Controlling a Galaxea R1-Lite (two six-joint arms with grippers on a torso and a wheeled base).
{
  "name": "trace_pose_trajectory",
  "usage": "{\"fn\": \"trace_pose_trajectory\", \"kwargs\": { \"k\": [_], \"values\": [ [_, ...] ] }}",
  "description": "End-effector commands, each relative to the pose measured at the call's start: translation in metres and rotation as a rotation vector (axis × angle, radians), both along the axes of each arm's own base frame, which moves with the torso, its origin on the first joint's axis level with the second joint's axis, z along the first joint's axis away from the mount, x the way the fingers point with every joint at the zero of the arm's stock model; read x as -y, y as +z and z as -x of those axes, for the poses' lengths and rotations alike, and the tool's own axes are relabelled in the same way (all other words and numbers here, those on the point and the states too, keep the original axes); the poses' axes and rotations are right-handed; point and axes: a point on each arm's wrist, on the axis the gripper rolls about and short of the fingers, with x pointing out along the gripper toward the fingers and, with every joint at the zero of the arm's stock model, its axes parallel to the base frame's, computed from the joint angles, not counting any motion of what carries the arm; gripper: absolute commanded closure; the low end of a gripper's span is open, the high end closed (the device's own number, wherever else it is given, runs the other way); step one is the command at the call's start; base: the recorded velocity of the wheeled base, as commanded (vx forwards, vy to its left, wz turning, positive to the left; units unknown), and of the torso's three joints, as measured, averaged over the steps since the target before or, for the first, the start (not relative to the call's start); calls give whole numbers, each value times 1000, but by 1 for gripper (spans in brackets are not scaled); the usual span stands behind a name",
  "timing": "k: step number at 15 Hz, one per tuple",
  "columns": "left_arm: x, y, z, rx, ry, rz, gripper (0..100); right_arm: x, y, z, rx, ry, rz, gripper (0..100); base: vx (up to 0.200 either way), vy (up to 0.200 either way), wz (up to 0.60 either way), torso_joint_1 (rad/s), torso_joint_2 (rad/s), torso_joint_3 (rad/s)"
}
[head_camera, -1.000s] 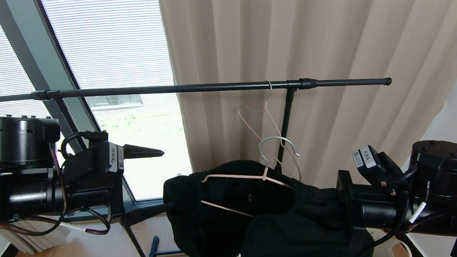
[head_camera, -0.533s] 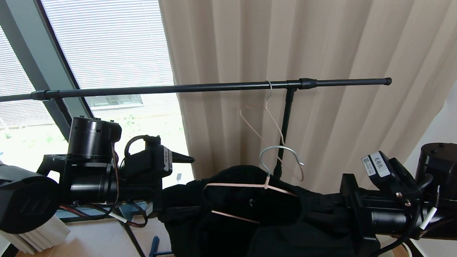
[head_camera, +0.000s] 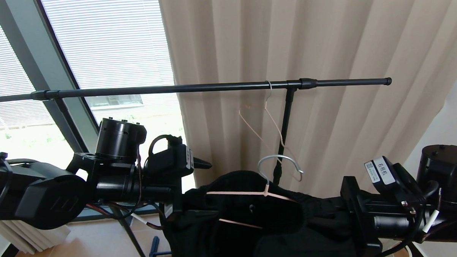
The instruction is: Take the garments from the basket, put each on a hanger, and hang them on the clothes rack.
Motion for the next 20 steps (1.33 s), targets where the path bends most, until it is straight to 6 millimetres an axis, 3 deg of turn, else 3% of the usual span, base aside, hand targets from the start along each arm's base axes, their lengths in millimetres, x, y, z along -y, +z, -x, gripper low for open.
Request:
{"fn": "trace_pose_trajectory", "kwargs": {
  "k": [1, 4, 7, 10, 13, 20],
  "values": [
    [0, -2, 0, -5, -3, -4, 0, -1, 0, 0, -1, 3, -1, 100, 0, 0, 0, 0, 0, 0],
    [-11, 10, 12, 22, 19, 11, 0, 0, 1, 0, 2, 15, -6, 100, 0, 0, 0, 0, 0, 0],
    [-38, 20, 33, 50, 80, 23, 0, 0, -1, -2, -6, 12, -2, 100, 0, 0, 0, 0, 0, 0],
    [-49, 15, 43, 33, 109, 13, 0, 0, 0, -2, -4, 12, -4, 100, 0, 0, 0, 0, 0, 0],
    [-50, 9, 46, 15, 118, -1, 0, 1, 2, 0, 3, 10, -7, 100, 0, 0, 0, 0, 0, 0],
    [-35, -1, 29, 14, 198, -96, 0, 3, 7, 6, 25, 15, -19, 100, 0, 0, 0, 0, 0, 0]
  ]
}}
